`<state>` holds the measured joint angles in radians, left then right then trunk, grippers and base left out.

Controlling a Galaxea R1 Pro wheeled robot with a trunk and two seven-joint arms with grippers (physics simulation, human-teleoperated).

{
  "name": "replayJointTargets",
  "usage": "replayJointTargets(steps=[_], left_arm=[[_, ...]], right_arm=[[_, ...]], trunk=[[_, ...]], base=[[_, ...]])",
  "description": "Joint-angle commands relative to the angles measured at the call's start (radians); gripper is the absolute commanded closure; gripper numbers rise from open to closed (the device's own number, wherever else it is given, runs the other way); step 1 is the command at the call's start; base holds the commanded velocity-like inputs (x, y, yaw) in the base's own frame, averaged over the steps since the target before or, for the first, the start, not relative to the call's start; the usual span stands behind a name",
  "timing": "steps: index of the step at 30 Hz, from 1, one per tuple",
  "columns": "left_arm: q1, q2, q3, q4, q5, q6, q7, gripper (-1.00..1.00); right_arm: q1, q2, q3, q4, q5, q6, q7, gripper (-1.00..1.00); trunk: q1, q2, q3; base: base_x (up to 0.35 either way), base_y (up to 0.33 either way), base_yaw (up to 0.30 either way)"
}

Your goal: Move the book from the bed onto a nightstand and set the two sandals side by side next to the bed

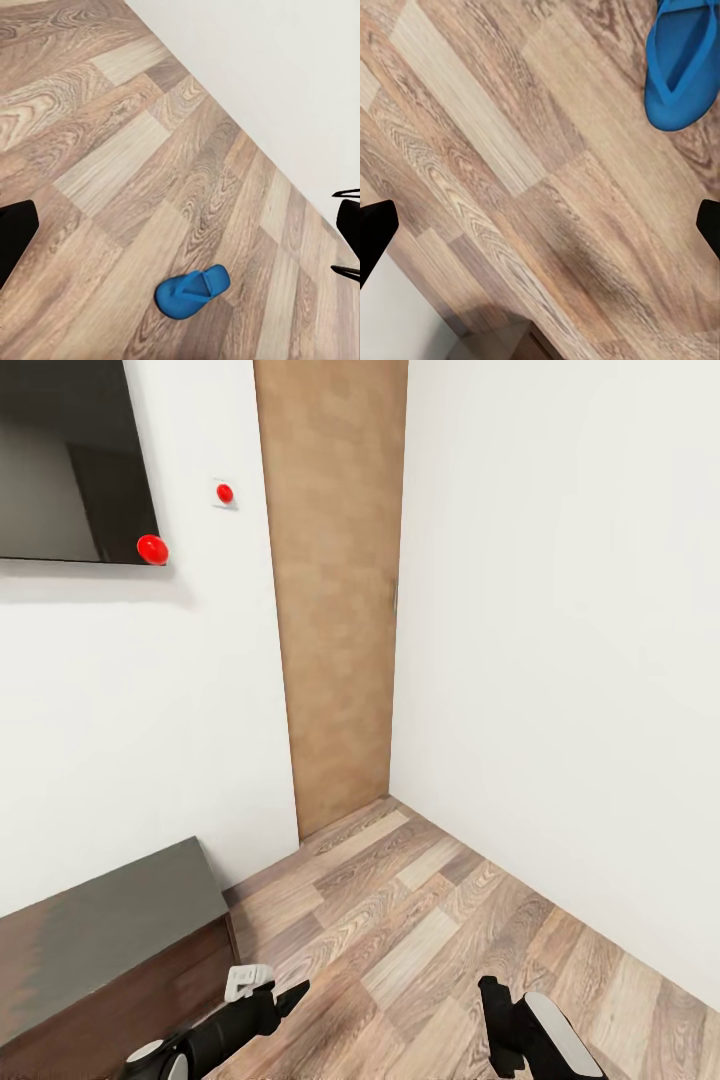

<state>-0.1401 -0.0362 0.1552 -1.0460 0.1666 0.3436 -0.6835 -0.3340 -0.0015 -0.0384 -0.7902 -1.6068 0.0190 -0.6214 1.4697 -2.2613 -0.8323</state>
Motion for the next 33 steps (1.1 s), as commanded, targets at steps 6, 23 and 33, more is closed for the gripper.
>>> replayJointTargets(steps=[6,23,33], left_arm=[[-0.001,-0.001,0.003,0.000,0.006,0.009,-0.004,-1.00],[-0.001,-0.001,0.004,0.000,0.006,0.009,-0.004,-1.00],[0.000,-0.001,0.004,0.000,0.005,0.009,-0.004,-1.00]], right_arm=[[0.000,0.000,-0.001,-0.001,-0.004,0.001,-0.004,-1.00],[0.000,0.000,-0.001,-0.001,-0.004,0.000,-0.004,-1.00],[0.000,0.000,-0.001,-0.001,-0.004,-0.002,-0.005,-1.00]], trunk=[[0.023,-0.043,-0.020],[0.088,-0.162,-0.073],[0.126,-0.232,-0.105]], base=[[0.000,0.000,0.000],[0.000,0.000,0.000],[0.000,0.000,0.000]])
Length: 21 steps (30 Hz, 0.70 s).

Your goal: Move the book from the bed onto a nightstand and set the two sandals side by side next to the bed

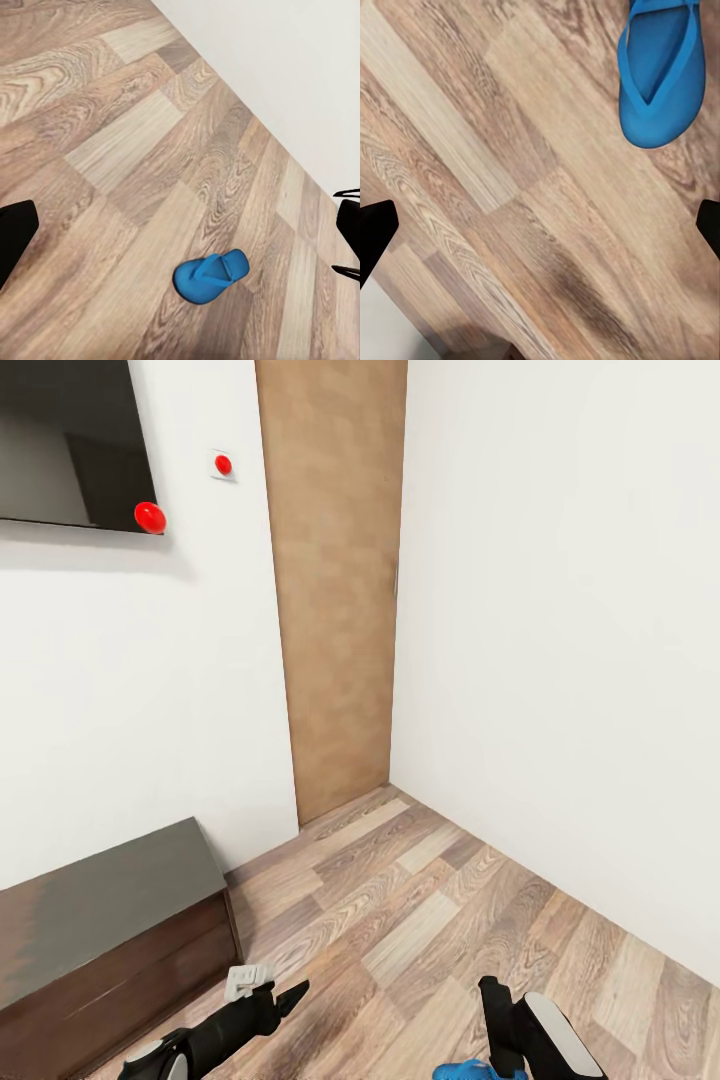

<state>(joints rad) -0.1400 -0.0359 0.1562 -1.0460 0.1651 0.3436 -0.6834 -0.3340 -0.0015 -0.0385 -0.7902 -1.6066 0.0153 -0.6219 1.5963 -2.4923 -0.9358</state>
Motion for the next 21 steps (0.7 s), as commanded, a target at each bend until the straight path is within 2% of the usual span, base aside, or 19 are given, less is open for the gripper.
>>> replayJointTargets(steps=[1,21], left_arm=[[-0.001,-0.001,0.003,0.000,0.007,0.009,-0.004,-1.00],[-0.001,-0.001,0.003,0.000,0.007,0.009,-0.004,-1.00]], right_arm=[[0.000,0.000,-0.001,-0.001,-0.004,0.002,-0.005,-1.00],[0.000,0.000,0.000,-0.001,-0.004,0.000,-0.004,-1.00]], trunk=[[0.004,-0.008,-0.004],[0.013,-0.012,-0.082]], base=[[0.000,0.000,0.000],[0.000,0.000,0.000]])
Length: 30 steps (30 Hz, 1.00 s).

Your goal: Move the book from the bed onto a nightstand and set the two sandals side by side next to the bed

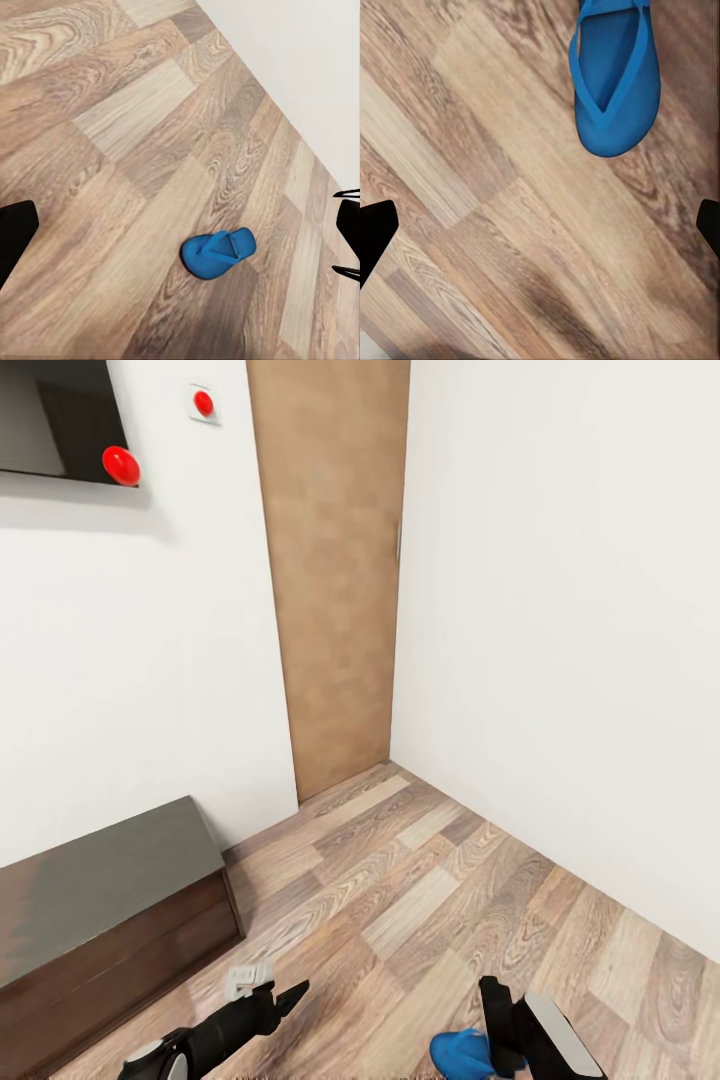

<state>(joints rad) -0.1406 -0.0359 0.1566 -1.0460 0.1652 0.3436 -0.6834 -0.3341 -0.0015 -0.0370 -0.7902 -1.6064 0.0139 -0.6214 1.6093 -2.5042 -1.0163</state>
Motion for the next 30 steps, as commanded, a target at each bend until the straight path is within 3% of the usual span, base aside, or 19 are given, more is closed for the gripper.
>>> replayJointTargets(steps=[1,30], left_arm=[[-0.001,-0.001,0.003,0.000,0.007,0.009,-0.004,-1.00],[0.000,0.000,0.003,-0.002,0.008,0.009,-0.004,-1.00]], right_arm=[[0.000,0.000,-0.001,-0.001,-0.004,0.001,-0.004,-1.00],[0.000,0.000,-0.001,-0.001,-0.003,0.000,-0.004,-1.00]], trunk=[[0.000,-0.001,-0.005],[0.013,-0.007,-0.117]], base=[[0.000,0.000,0.000],[0.000,0.000,0.000]])
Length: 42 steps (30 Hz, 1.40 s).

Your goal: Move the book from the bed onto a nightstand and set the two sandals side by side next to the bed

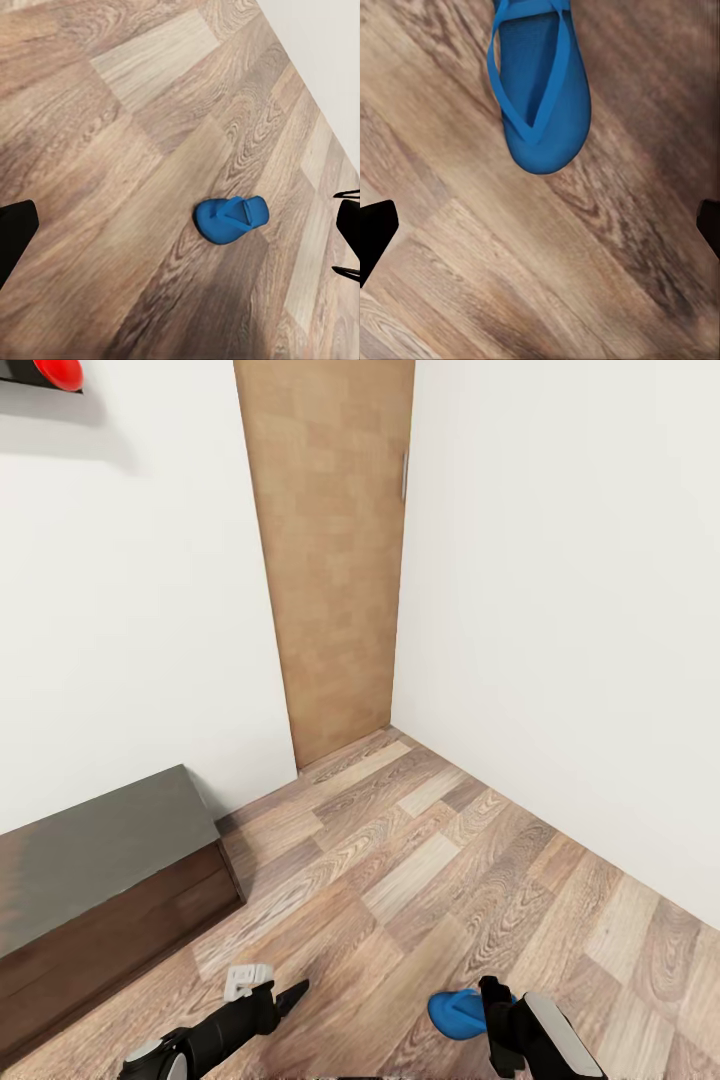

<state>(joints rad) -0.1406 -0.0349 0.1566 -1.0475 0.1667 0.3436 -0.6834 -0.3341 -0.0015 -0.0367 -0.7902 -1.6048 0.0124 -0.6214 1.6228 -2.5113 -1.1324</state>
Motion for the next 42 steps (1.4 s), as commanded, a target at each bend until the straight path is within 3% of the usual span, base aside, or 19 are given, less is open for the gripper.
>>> replayJointTargets(steps=[1,25,28,32,34,35,37,40,42], left_arm=[[0.000,-0.001,0.003,0.000,0.007,0.009,-0.004,-1.00],[-0.001,0.000,0.003,-0.001,0.007,0.009,-0.004,-1.00],[-0.001,0.010,0.022,-0.049,0.011,0.013,-0.005,-1.00],[-0.001,0.023,0.105,-0.169,0.060,0.036,-0.009,-1.00],[-0.003,0.033,0.156,-0.250,0.133,0.117,-0.013,-1.00],[-0.003,0.039,0.164,-0.264,0.152,0.145,-0.013,-1.00],[-0.003,0.078,0.181,-0.293,0.213,0.249,-0.016,-1.00],[-0.004,0.113,0.185,-0.290,0.240,0.293,-0.017,-1.00],[-0.005,0.130,0.186,-0.239,0.251,0.297,-0.017,-1.00]], right_arm=[[0.000,0.000,-0.001,-0.001,-0.004,0.001,-0.004,-1.00],[0.000,0.001,0.000,-0.001,-0.004,0.001,-0.004,-1.00],[0.000,0.000,0.000,-0.001,-0.004,0.001,-0.004,-1.00],[0.000,0.001,0.001,-0.001,-0.004,0.001,-0.005,-1.00],[0.000,0.001,0.001,-0.001,-0.004,0.001,-0.004,-1.00],[0.000,0.001,0.001,-0.001,-0.004,0.001,-0.004,-1.00],[0.000,0.001,0.001,-0.001,-0.004,0.001,-0.004,-1.00],[0.000,0.001,0.001,-0.001,-0.003,0.001,-0.004,-1.00],[0.000,0.001,0.001,-0.001,-0.003,0.001,-0.004,-1.00]], trunk=[[0.000,-0.001,-0.005],[0.011,-0.006,-0.098],[0.011,-0.006,-0.098],[0.011,-0.006,-0.098],[0.011,-0.006,-0.098],[0.011,-0.006,-0.098],[0.011,-0.006,-0.098],[0.011,-0.006,-0.098],[0.011,-0.006,-0.098]], base=[[0.000,0.000,0.000],[0.000,0.000,0.000],[0.000,0.000,0.000],[0.000,0.000,0.000],[0.000,0.000,0.000],[0.000,0.000,0.000],[0.000,0.000,0.000],[0.000,0.000,0.000],[0.000,0.000,0.000]])
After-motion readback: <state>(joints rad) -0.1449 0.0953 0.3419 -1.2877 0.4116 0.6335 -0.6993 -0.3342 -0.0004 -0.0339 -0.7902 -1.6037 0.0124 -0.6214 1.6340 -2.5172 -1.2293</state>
